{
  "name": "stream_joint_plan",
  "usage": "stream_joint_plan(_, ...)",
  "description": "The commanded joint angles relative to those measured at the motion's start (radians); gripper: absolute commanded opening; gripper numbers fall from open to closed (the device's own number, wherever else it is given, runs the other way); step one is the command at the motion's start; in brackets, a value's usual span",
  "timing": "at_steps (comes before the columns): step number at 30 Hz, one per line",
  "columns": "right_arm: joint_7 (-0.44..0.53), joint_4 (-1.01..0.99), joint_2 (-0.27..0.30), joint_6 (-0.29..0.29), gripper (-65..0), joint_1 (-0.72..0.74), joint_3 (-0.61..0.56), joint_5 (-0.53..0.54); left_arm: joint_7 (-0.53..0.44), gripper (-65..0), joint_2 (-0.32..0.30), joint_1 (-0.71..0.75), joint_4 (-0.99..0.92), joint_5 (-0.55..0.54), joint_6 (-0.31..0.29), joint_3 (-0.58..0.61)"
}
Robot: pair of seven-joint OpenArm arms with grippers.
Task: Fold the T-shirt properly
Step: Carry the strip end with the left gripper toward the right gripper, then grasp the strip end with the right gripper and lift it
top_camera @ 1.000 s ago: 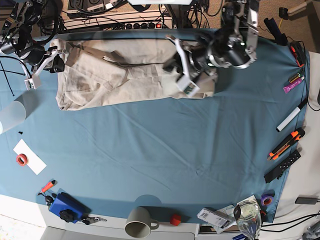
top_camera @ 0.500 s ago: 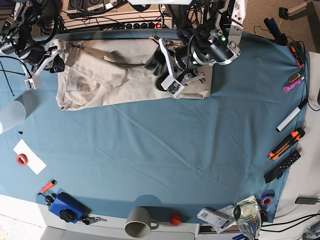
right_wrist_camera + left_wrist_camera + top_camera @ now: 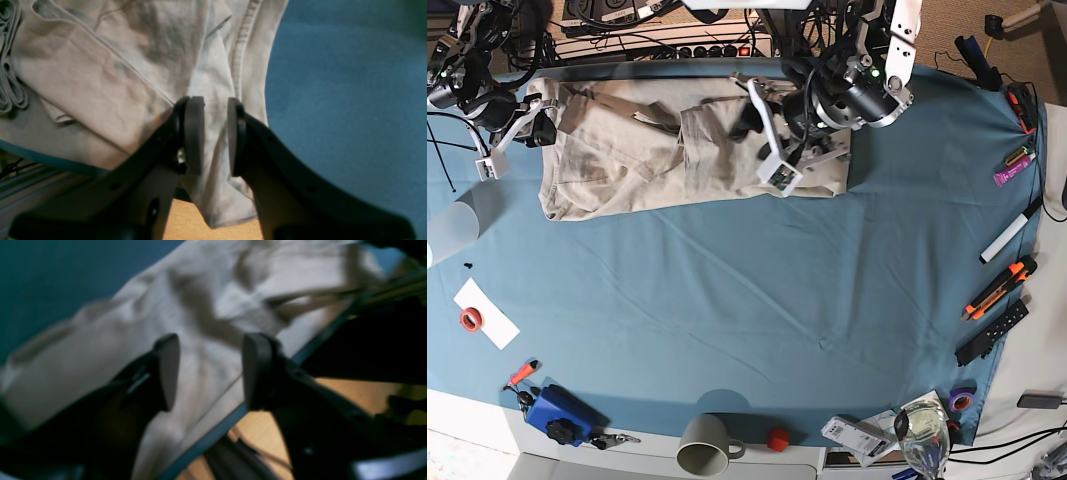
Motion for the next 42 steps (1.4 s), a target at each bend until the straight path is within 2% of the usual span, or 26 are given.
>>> stream_joint_plan(1, 0.026, 0.016, 0.02, 0.012, -52.0, 0.005, 0.01, 0.014, -0.004, -40.6, 0.007, 0.001, 0.028, 0.006, 0.005, 0.002)
stream_joint_plan(6, 0.026, 0.016, 0.02, 0.064, -52.0, 0.005, 0.01, 0.085, 0.007, -47.5, 0.006, 0.07, 0.135, 0.081, 0.022, 0.002)
stream_joint_plan(10, 0.039, 0.018, 0.023, 0.073, -52.0, 0.006, 0.01, 0.106, -0.037, -47.7, -0.016, 0.148, 0.198, 0.097, 0.023, 0.002)
stream_joint_plan(13, 0.056, 0.019, 0.023, 0.073, -52.0, 0.021, 0.01, 0.078, -0.056, -47.7, -0.043, 0.183, 0.198, 0.119, 0.023, 0.002)
stream_joint_plan(16, 0.052, 0.019, 0.025, 0.073, -51.9, 0.036, 0.01, 0.057, -0.05, -47.7, -0.043, 0.202, 0.198, 0.119, 0.023, 0.002)
stream_joint_plan(18, 0.051, 0.019, 0.025, 0.073, -45.0, 0.037, 0.01, 0.055, -0.05, -47.7, -0.043, 0.211, 0.198, 0.117, 0.022, 0.002)
stream_joint_plan(20, 0.047, 0.019, 0.025, 0.073, -34.1, 0.032, 0.01, 0.021, -0.05, -47.7, -0.043, 0.219, 0.198, 0.117, 0.022, 0.002)
stream_joint_plan(22, 0.048, 0.019, 0.026, 0.073, -28.4, 0.025, 0.01, -0.029, -0.052, -47.6, -0.043, 0.229, 0.198, 0.117, 0.022, 0.002)
stream_joint_plan(26, 0.048, 0.019, 0.025, 0.073, -28.3, 0.019, 0.01, -0.051, -0.054, -47.6, -0.042, 0.241, 0.198, 0.117, 0.022, 0.002)
stream_joint_plan(29, 0.085, 0.018, 0.025, 0.05, -28.4, 0.027, 0.01, -0.055, -0.054, -47.7, -0.042, 0.244, 0.198, 0.117, 0.022, 0.002)
stream_joint_plan(33, 0.085, 0.014, 0.025, 0.029, -28.4, 0.065, 0.01, -0.084, -0.056, -47.6, -0.042, 0.244, 0.198, 0.117, 0.022, 0.002)
stream_joint_plan(39, 0.028, -0.128, 0.025, 0.031, -28.4, 0.131, 0.01, -0.084, -0.063, -47.6, -0.039, 0.244, 0.198, 0.116, 0.022, 0.002)
stream_joint_plan(42, 0.019, -0.226, 0.025, 0.063, -28.4, 0.153, 0.01, -0.083, -0.067, -47.6, -0.039, 0.243, 0.198, 0.116, 0.022, 0.002)
